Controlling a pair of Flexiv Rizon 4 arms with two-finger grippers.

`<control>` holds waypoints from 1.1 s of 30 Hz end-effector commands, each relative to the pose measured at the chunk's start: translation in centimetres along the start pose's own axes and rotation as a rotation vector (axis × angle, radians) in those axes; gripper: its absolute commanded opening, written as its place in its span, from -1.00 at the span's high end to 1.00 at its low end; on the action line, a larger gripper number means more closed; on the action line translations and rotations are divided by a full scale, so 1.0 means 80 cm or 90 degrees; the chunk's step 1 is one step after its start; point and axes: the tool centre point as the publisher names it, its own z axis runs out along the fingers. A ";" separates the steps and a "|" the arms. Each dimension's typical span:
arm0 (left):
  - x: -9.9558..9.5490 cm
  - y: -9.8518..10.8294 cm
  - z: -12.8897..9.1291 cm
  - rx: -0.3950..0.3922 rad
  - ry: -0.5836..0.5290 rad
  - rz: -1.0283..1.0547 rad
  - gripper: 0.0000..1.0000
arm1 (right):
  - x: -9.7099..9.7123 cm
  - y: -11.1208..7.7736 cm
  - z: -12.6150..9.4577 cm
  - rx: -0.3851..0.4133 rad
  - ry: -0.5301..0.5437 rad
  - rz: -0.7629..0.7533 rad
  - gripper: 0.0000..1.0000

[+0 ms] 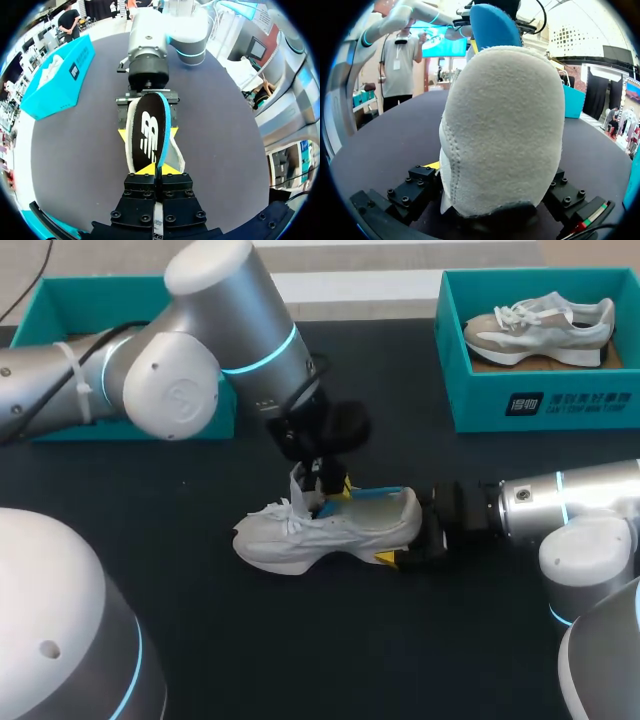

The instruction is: Take the shoe out of the shoebox, open the shoe tongue, remove and reinsert the insole, then place the shoe into the shoebox

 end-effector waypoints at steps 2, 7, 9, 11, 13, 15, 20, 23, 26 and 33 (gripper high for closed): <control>0.006 -0.017 -0.001 0.004 -0.001 0.015 1.00 | 0.000 -0.003 0.004 0.003 -0.001 0.000 1.00; 0.009 -0.028 0.005 0.009 0.006 0.026 1.00 | 0.000 -0.003 0.004 0.003 -0.001 0.000 1.00; 0.009 -0.031 0.007 0.009 0.009 0.029 1.00 | 0.000 -0.003 0.004 0.003 -0.001 0.000 1.00; 0.009 -0.032 0.009 0.008 0.011 0.031 1.00 | 0.000 -0.003 0.004 0.003 -0.001 0.000 1.00; 0.009 -0.032 0.010 0.006 0.012 0.031 1.00 | 0.000 -0.003 0.004 0.003 -0.001 0.000 1.00; 0.008 -0.031 0.011 0.002 0.015 0.030 1.00 | 0.000 -0.003 0.004 0.003 -0.001 0.000 1.00; 0.008 -0.030 0.011 -0.005 0.015 0.031 0.15 | 0.000 -0.003 0.004 0.003 -0.001 0.000 1.00; 0.009 -0.029 0.007 -0.004 0.009 0.034 -0.19 | 0.000 -0.003 0.004 0.003 -0.001 0.000 1.00; 0.011 -0.029 0.005 -0.006 -0.010 0.043 -0.36 | 0.000 -0.003 0.004 0.003 -0.001 0.000 1.00; 0.015 -0.028 0.006 0.000 -0.085 0.069 -0.66 | 0.000 -0.003 0.004 0.003 -0.001 0.000 1.00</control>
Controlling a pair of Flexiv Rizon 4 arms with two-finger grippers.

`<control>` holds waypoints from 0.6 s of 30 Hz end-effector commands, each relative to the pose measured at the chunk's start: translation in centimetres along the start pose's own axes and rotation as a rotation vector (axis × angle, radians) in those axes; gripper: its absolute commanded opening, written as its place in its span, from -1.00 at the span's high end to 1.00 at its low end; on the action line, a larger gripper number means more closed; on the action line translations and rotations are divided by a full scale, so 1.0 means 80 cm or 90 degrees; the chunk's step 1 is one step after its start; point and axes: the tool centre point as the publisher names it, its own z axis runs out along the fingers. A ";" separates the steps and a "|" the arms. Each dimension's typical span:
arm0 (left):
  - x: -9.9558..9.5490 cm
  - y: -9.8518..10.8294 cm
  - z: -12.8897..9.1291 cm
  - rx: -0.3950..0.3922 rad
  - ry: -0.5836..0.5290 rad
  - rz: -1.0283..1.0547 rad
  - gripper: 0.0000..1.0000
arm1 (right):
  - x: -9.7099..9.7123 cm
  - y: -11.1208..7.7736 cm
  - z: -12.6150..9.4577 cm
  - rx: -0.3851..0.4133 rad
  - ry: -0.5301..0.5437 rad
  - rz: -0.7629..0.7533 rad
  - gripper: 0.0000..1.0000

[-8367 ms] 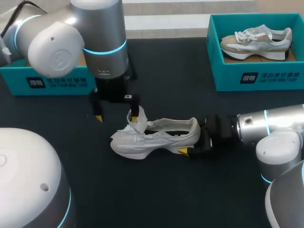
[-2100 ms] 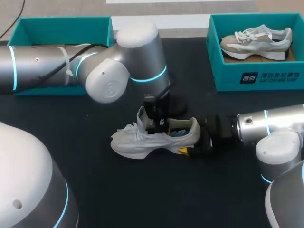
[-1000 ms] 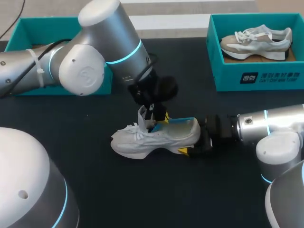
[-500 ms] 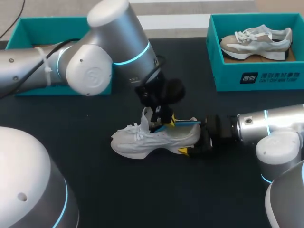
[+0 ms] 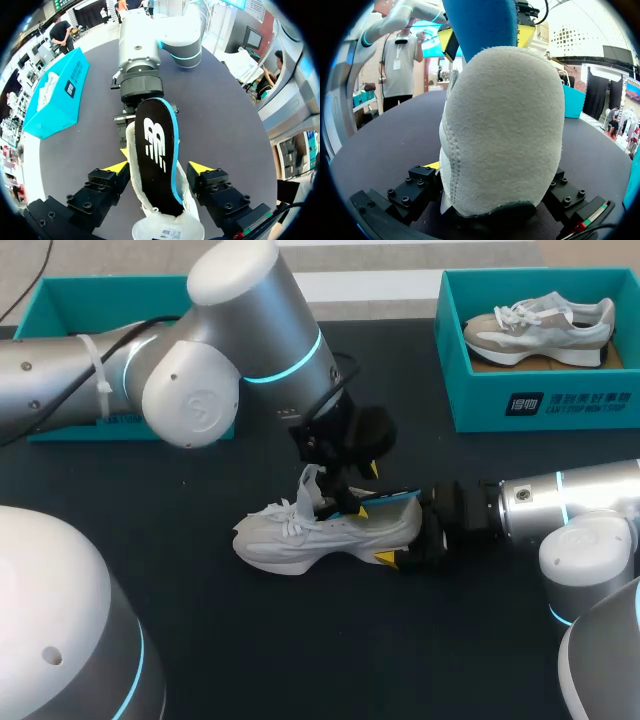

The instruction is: Take the shoe out of the shoebox, open the shoe tongue, remove and reinsert the insole, then place the shoe into the shoebox

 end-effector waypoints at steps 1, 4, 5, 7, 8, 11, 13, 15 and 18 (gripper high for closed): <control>0.016 0.008 -0.001 0.005 -0.047 0.004 -0.64 | 0.000 -0.003 0.004 0.003 -0.001 0.000 1.00; 0.015 0.009 -0.001 0.010 -0.056 0.008 -0.49 | 0.000 -0.003 0.004 0.003 -0.001 0.000 1.00; 0.016 0.009 -0.001 0.019 -0.065 0.008 -0.37 | 0.000 -0.003 0.004 0.003 -0.001 0.000 1.00; 0.016 0.010 -0.002 0.029 -0.075 0.006 -0.11 | 0.000 -0.003 0.004 0.003 -0.001 0.000 1.00; 0.015 0.010 -0.002 0.035 -0.077 0.005 0.02 | 0.000 -0.003 0.004 0.003 -0.001 0.000 1.00; 0.011 0.008 0.000 0.045 -0.079 -0.001 0.11 | 0.000 -0.003 0.004 0.003 -0.001 0.000 1.00; 0.009 0.007 0.003 0.049 -0.074 -0.005 0.14 | 0.000 -0.003 0.004 0.003 -0.001 0.000 1.00; 0.009 0.005 0.006 0.052 -0.071 -0.007 0.14 | 0.000 -0.003 0.004 0.003 -0.001 0.000 1.00; 0.010 0.003 0.011 0.059 -0.065 -0.008 0.06 | 0.000 -0.003 0.004 0.003 -0.001 0.000 1.00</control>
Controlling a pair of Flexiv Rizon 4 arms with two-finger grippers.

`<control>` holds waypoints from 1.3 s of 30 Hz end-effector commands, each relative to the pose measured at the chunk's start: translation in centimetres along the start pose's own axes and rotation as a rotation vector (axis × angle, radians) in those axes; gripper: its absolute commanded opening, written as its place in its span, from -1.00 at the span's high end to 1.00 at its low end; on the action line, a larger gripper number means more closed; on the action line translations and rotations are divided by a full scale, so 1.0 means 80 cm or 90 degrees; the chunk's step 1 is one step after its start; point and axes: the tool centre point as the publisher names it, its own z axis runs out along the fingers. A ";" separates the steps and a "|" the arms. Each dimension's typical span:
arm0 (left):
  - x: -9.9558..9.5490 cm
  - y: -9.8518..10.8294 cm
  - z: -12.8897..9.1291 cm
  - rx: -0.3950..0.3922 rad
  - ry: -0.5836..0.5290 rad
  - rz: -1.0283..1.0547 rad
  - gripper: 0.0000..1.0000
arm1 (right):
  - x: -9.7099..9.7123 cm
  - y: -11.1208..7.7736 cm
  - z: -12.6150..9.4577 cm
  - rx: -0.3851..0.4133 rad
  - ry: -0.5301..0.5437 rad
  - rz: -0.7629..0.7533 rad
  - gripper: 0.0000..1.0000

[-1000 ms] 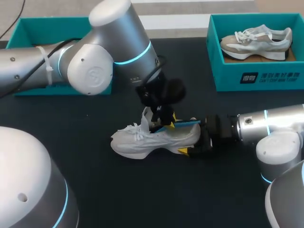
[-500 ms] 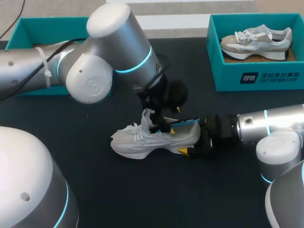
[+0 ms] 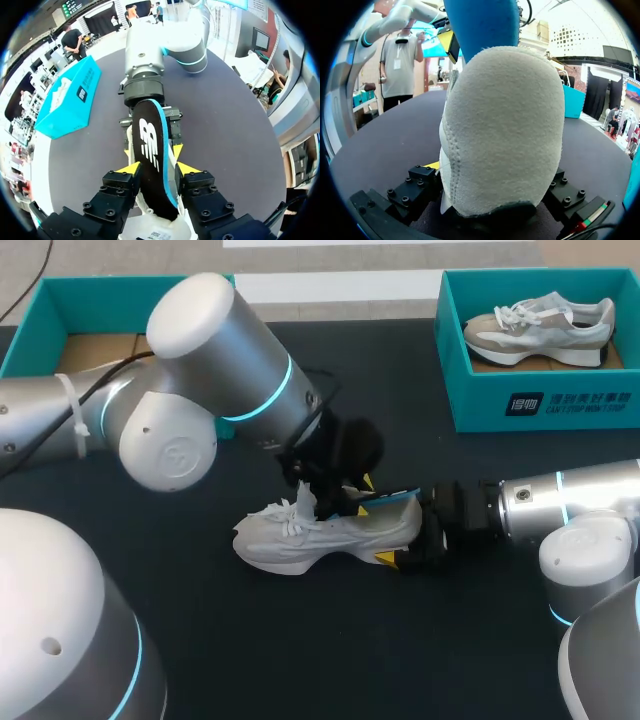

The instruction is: Take the shoe out of the shoebox, open the shoe tongue, remove and reinsert the insole, then place the shoe into the shoebox

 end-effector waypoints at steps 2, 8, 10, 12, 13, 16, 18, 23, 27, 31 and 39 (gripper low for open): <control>0.002 -0.002 0.012 0.011 0.008 0.000 0.08 | 0.000 -0.003 0.004 0.003 -0.001 0.000 1.00; 0.002 -0.006 0.022 0.026 0.004 -0.012 0.15 | 0.000 -0.003 0.004 0.003 -0.001 0.000 1.00; 0.000 -0.008 0.026 0.029 0.000 -0.018 0.16 | 0.000 -0.003 0.004 0.003 -0.001 0.000 1.00; -0.002 -0.009 0.030 0.028 -0.007 -0.024 0.20 | 0.000 -0.003 0.004 0.003 -0.001 0.000 1.00; -0.004 -0.009 0.032 0.029 -0.010 -0.027 0.21 | 0.000 -0.003 0.004 0.003 -0.001 0.000 1.00; -0.007 -0.010 0.037 0.028 -0.022 -0.035 0.27 | 0.000 -0.003 0.004 0.003 -0.001 0.000 1.00; -0.009 -0.011 0.039 0.025 -0.029 -0.036 0.35 | 0.000 -0.003 0.004 0.003 -0.001 0.000 1.00; -0.013 -0.010 0.043 0.024 -0.034 -0.041 1.00 | 0.000 -0.003 0.004 0.003 -0.001 0.000 1.00; -0.012 -0.009 0.031 0.030 -0.041 -0.036 1.00 | 0.000 -0.003 0.004 0.003 -0.001 0.000 1.00; -0.010 -0.013 0.005 0.049 -0.038 -0.026 1.00 | 0.000 -0.003 0.004 0.003 -0.001 0.000 1.00; -0.010 -0.048 -0.048 0.105 -0.053 -0.031 1.00 | 0.000 -0.003 0.004 0.003 -0.001 0.000 1.00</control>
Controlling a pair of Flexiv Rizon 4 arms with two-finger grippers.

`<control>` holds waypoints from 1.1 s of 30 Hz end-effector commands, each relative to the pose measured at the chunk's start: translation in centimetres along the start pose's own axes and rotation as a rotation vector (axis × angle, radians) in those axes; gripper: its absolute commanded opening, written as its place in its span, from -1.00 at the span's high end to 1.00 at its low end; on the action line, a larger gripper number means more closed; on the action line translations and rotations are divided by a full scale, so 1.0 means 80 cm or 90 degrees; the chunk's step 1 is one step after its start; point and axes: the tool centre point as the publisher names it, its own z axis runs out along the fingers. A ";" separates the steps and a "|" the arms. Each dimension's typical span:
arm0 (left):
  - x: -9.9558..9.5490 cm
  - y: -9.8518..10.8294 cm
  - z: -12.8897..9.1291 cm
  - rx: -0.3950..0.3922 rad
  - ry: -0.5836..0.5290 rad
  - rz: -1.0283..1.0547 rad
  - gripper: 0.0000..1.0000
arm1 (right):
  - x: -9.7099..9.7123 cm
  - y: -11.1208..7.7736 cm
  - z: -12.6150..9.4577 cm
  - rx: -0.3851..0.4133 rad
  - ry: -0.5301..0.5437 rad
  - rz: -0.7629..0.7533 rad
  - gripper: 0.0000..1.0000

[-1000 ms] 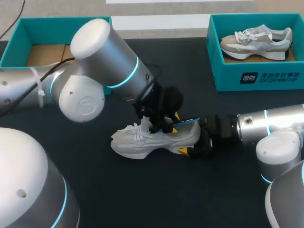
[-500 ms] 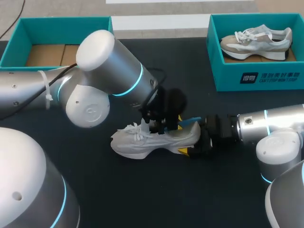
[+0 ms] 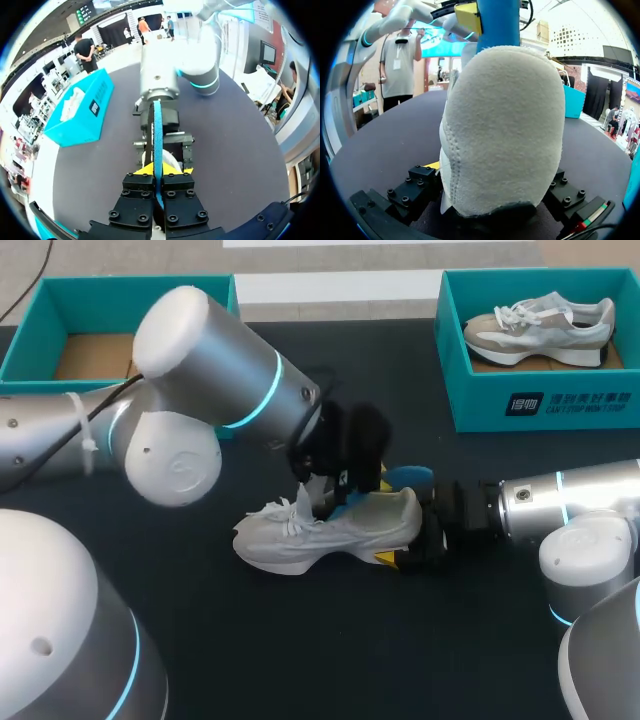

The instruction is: Take the shoe out of the shoebox, open the shoe tongue, remove and reinsert the insole, then place the shoe into the shoebox

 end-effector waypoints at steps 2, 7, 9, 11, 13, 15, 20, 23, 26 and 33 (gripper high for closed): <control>0.008 -0.016 -0.041 0.004 0.012 0.007 1.00 | 0.000 -0.003 0.004 0.003 -0.001 0.000 1.00; 0.011 -0.041 -0.061 0.004 0.059 0.019 1.00 | 0.000 -0.003 0.004 0.003 -0.001 0.000 1.00; 0.013 -0.049 -0.074 0.019 0.082 0.027 1.00 | 0.000 -0.003 0.004 0.003 -0.001 0.000 1.00; 0.015 -0.057 -0.087 0.038 0.093 0.031 1.00 | 0.000 -0.003 0.004 0.003 -0.001 0.000 1.00; 0.017 -0.065 -0.099 0.059 0.106 0.038 1.00 | 0.000 -0.003 0.004 0.003 -0.001 0.000 1.00; 0.019 -0.073 -0.109 0.081 0.120 0.051 1.00 | 0.000 -0.003 0.004 0.003 -0.001 0.000 1.00; 0.017 -0.090 -0.128 0.129 0.176 0.074 1.00 | 0.000 -0.003 0.004 0.003 -0.001 0.000 1.00; 0.017 -0.098 -0.143 0.156 0.182 0.074 1.00 | 0.000 -0.003 0.004 0.003 -0.001 0.000 1.00; 0.016 -0.105 -0.152 0.196 0.180 0.065 1.00 | 0.000 -0.003 0.004 0.003 -0.001 0.000 1.00; 0.006 -0.125 -0.187 0.297 0.166 0.027 1.00 | 0.000 -0.003 0.004 0.003 -0.001 0.000 1.00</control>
